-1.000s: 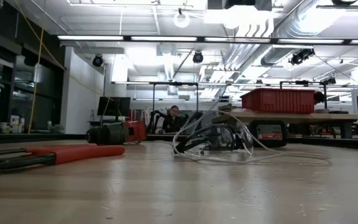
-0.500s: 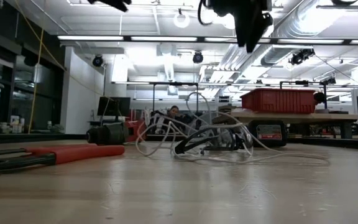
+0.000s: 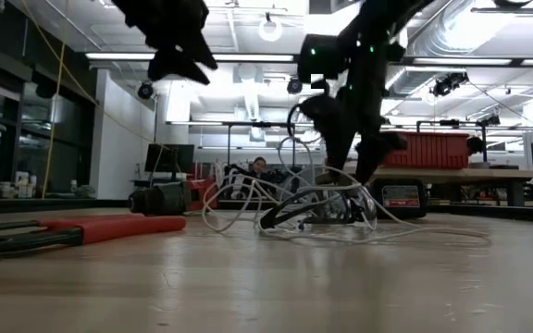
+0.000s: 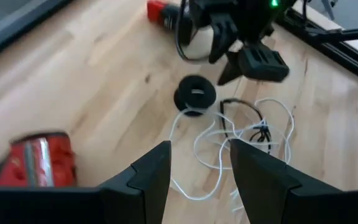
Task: Coil cords
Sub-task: Coil the white wire onto the black spool
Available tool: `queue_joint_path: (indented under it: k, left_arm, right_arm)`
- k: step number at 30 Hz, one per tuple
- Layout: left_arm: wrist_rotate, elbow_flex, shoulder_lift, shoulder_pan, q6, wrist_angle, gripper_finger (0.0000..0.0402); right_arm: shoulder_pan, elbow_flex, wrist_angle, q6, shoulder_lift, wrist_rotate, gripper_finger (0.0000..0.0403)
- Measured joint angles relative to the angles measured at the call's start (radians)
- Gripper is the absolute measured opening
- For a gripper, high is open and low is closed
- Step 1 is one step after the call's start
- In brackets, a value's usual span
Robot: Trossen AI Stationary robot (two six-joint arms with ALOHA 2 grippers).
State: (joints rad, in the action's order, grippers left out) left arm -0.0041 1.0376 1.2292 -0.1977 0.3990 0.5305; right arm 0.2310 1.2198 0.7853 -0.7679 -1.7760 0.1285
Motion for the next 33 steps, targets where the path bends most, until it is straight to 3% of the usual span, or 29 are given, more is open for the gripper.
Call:
queue_joint_path:
  k: [7, 14, 20, 33]
  left_arm:
    - [-0.014, -0.115, -0.001, 0.025, 0.141, -0.114, 0.0161]
    - [-0.036, -0.178, 0.0, 0.057, 0.216, -0.144, 0.0161]
    - [-0.06, -0.204, 0.0, 0.067, 0.253, -0.144, 0.0161]
    - [-0.07, -0.204, 0.0, 0.069, 0.263, -0.175, 0.0161]
  right_arm:
    - [0.028, -0.082, -0.171, -0.044, 0.0, -0.056, 0.0236]
    - [0.008, -0.092, -0.176, -0.017, -0.016, -0.054, 0.0236]
    - [0.002, -0.092, -0.185, -0.019, -0.018, -0.156, 0.0236]
    - [0.002, -0.092, -0.191, -0.028, -0.069, -0.118, 0.0236]
